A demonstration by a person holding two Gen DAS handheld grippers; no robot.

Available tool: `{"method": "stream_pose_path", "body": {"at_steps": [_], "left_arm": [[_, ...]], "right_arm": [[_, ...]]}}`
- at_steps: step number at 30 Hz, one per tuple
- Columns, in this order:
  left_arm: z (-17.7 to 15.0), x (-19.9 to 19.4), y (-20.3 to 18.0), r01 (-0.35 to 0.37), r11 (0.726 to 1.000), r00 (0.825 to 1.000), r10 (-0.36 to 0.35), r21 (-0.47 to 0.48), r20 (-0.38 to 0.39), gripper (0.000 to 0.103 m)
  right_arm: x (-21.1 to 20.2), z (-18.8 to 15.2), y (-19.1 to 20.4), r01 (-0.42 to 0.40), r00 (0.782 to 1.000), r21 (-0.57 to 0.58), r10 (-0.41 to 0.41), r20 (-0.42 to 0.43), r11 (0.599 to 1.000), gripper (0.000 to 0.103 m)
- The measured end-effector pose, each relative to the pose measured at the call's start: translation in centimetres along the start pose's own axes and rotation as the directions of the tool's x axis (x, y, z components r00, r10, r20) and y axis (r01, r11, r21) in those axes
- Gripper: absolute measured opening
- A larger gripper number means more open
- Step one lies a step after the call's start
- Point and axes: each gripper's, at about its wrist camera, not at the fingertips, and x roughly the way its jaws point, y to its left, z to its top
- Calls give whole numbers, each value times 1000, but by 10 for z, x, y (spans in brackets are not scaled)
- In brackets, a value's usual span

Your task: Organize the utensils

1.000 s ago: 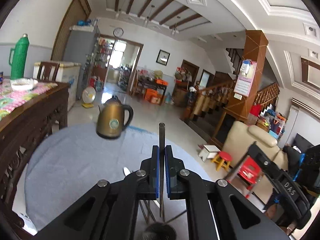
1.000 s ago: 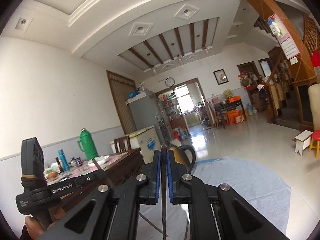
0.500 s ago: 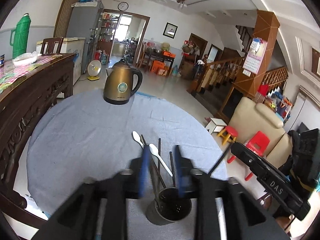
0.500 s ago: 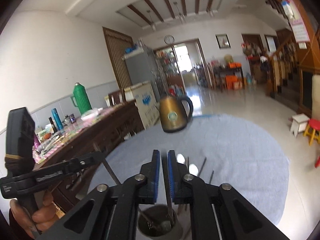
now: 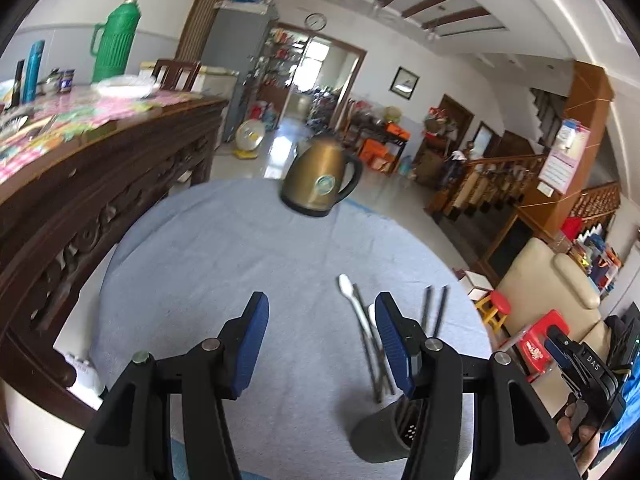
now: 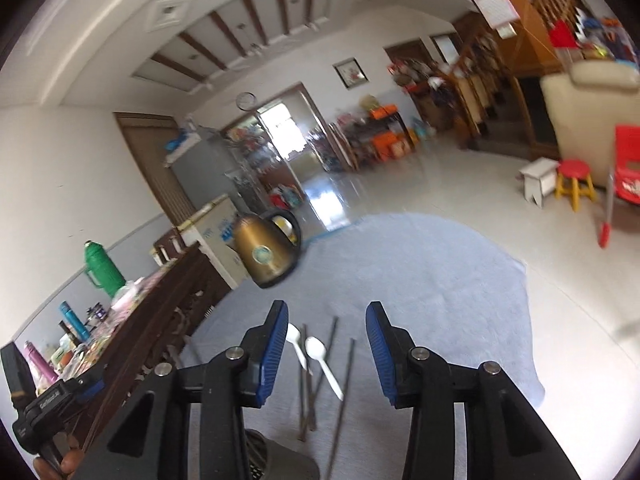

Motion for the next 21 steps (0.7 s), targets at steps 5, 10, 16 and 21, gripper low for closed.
{"method": "stream_pose_path", "body": {"at_steps": [5,10,16,21], "left_arm": [[-10,21,6,-34,999,998,33,-6,-53,56],[-27,46,15,-75,997,989,74,-2,-125,56],[-44,76,29,-123,992,970,118,-9,-213,56],[-53,95,38,-148,989,956,139,-14,-260,56]], "right_arm": [[15,-10,-10,12,998,-4,-12,-66,1000,43],[36,-22,-24,37,989,12,-35,-144,999,43],[67,-38,-36,77,964,21,-70,-256,997,43],[86,-53,-46,96,941,23,-83,-329,995,43]]}}
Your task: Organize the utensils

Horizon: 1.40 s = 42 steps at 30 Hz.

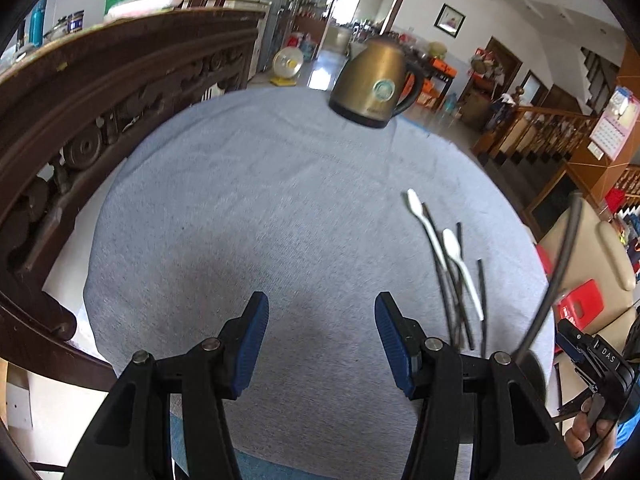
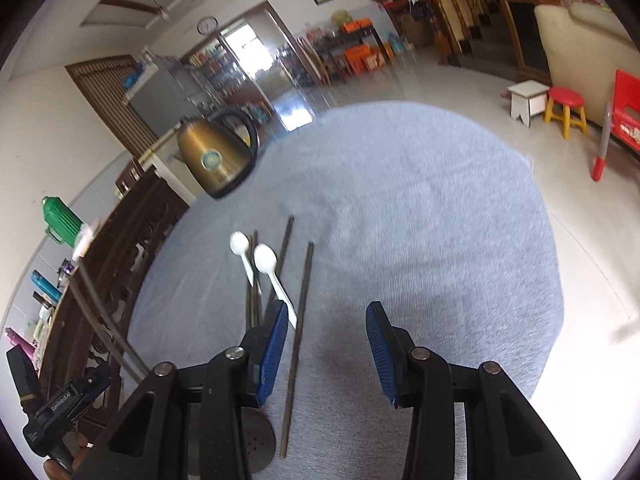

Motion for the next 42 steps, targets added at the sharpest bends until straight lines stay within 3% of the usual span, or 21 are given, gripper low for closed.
{"method": "stream_pose_path", "body": {"at_steps": [11,17,24,33,36,39,40,42], "left_arm": [[12,48,10,-27,999,996,25,-19,-88,56],[49,83,-11,37,999,992,-36,9,-120,56],[111,143,-60,114,991,985,-103,73,-138,56],[138,217,-100,185,979,956,-159,83,-246,55],[137,233,-107,187,979,946,-157,83,-283,41],[136,243,-110,199,978,936,-170,67,-308,29],[135,242,-110,191,978,943,-160,79,-292,26],[133,242,-112,202,976,940,-170,80,-297,19]], "right_arm": [[57,1,4,16,994,22,-13,-107,1000,43],[89,25,12,-5,990,18,8,-140,1000,43],[149,78,44,-38,984,-41,30,-174,998,43],[230,116,78,3,961,-58,-19,-274,998,44],[246,117,83,56,943,-85,-81,-324,995,43],[248,119,92,104,937,-136,-143,-317,985,38],[249,118,94,118,935,-153,-162,-315,981,33],[249,115,100,156,930,-204,-213,-299,967,24]]}}
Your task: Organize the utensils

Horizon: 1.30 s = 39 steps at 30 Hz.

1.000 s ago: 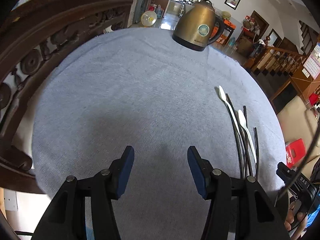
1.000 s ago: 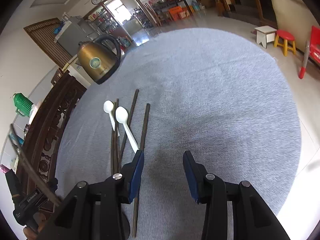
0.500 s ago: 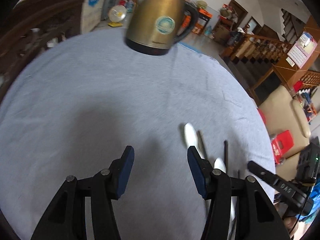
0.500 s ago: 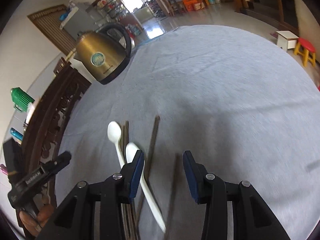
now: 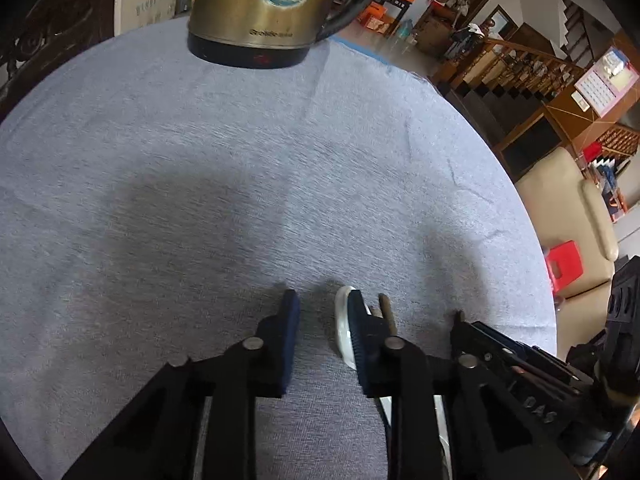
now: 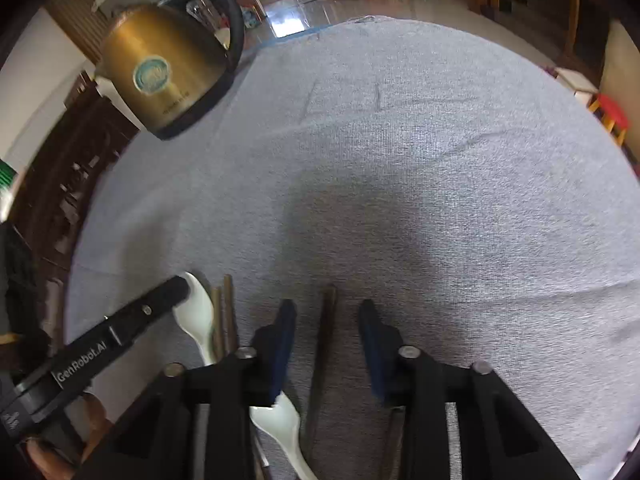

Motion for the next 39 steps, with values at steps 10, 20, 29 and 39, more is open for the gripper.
{"method": "stream_pose_path", "body": {"at_steps": [10,20,29,39], "left_arm": [[-8,-15,-11,-13,999,998,11,37,59,3],[-26,-145,-20,-51,994,948,17,101,319,3],[-88,-247,-26,-82,993,864,27,87,503,3],[-153,-314,-35,-51,998,790,11,49,613,3]], "right_arm": [[-17,-18,-12,-63,995,-11,63,72,998,8],[-127,-54,-38,-194,909,-5,181,375,981,7],[-234,-116,-28,-163,743,-55,159,650,985,7],[-341,-177,-20,-122,512,-83,135,848,989,7]]}}
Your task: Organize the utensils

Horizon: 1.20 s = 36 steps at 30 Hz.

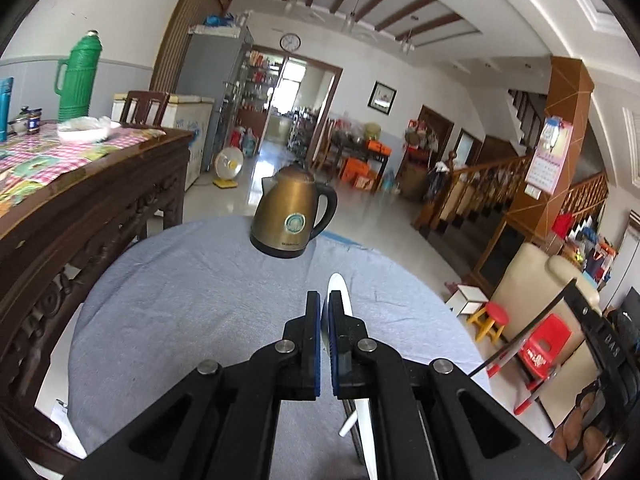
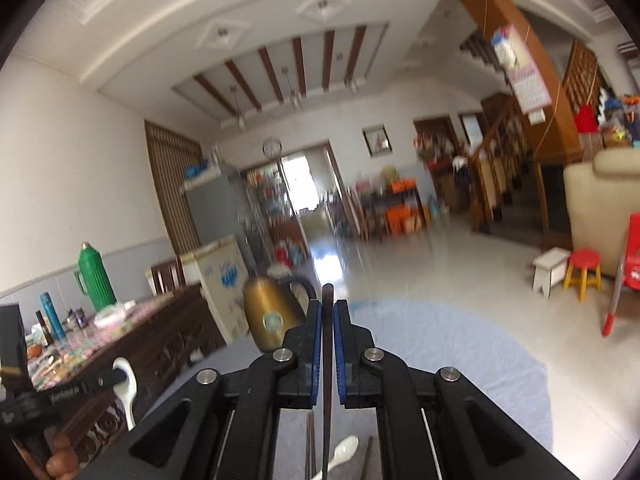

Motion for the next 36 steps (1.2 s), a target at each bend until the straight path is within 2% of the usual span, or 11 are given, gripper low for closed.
{"method": "stream_pose_path", "body": {"at_steps": [7,11,15,21,30,36], "left_arm": [[-11,-33,-10,48,998,998,-47,-28,31,3],[-17,-37,-19,52,998,998,-51,-19,41,3],[-28,-35,-30,26,1000,998,-26,12,49,3],[-48,-30,-41,-21,998,998,17,60,64,3],[-73,-31,-39,10,1000,990,-13,23,144,3],[-96,-22,-47,-12,999,986,4,46,165,3]], "right_arm": [[-45,21,25,-72,994,-12,73,83,997,7],[-66,25,33,-130,988,-15,130,88,991,7],[-82,20,42,-169,983,-34,171,64,985,7],[-84,0,49,-185,983,-67,185,-7,980,7],[-77,-21,41,-193,979,-65,189,-73,979,7],[-70,-34,27,-181,978,-41,175,-116,983,7]]}}
